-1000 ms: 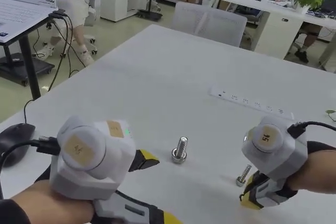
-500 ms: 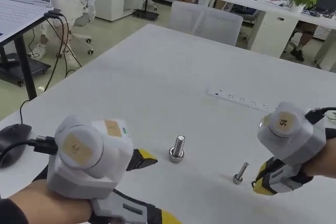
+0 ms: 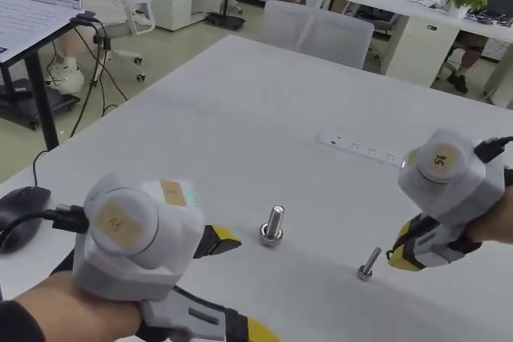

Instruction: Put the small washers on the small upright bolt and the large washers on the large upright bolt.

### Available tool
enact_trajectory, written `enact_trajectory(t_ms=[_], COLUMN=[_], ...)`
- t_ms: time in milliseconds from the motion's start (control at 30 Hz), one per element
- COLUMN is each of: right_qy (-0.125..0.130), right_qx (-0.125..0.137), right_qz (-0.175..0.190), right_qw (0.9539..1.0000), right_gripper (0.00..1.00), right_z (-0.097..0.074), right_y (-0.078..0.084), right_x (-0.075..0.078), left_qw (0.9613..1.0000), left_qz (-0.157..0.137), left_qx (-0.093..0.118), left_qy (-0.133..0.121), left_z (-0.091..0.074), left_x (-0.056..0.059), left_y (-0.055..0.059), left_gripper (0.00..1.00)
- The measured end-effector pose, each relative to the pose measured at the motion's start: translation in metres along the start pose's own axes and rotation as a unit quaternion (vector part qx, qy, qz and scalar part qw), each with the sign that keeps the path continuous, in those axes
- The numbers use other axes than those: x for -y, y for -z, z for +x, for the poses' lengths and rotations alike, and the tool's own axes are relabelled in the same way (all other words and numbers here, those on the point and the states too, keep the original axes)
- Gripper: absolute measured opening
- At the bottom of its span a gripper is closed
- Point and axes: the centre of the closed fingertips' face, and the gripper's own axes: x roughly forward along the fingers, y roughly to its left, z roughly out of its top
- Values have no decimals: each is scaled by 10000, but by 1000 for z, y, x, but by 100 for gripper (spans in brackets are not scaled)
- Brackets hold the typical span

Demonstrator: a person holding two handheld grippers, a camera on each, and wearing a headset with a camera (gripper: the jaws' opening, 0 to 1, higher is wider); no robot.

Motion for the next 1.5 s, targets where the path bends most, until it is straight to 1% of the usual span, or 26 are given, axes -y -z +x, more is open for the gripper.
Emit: enact_trajectory(t_ms=[267, 400, 1133, 1500], right_qy=[5, -4, -119, -198], right_qx=[3, -8, -82, -104], right_qz=[-98, -119, -162, -129], right_qw=[10000, 9999, 9998, 9997], right_gripper=[13, 13, 13, 13], right_z=[2, 4, 14, 21], right_y=[-9, -10, -10, -8], right_x=[2, 4, 9, 8], left_qw=[10000, 10000, 10000, 9999], left_qz=[-12, -26, -62, -77], left_qx=[-4, -1, -52, -76], left_qy=[-15, -24, -31, -37], left_z=[0, 0, 1, 2], left_x=[-1, -2, -2, -3], left_y=[0, 0, 2, 3], left_gripper=[70, 70, 70, 70])
